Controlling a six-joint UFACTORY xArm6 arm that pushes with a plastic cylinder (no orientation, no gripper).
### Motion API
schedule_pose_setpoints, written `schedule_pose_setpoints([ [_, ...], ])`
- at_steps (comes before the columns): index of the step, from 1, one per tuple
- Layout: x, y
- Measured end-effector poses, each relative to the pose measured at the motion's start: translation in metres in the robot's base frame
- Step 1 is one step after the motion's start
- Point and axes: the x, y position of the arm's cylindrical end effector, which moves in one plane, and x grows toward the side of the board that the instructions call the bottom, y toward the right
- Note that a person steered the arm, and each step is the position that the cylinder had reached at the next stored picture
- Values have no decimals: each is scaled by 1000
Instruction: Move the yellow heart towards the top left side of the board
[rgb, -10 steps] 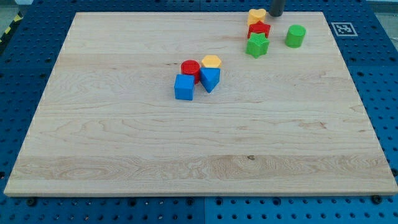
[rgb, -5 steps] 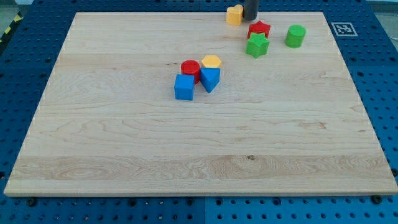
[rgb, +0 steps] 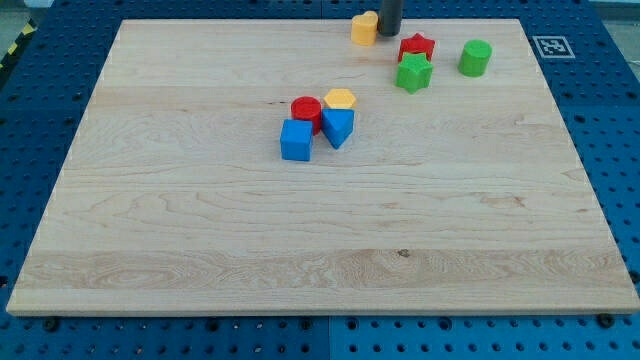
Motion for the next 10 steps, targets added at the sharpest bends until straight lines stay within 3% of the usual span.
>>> schedule_pose_setpoints([
  [2,-22,-49],
  [6,-20,-140],
  [10,7,-146],
])
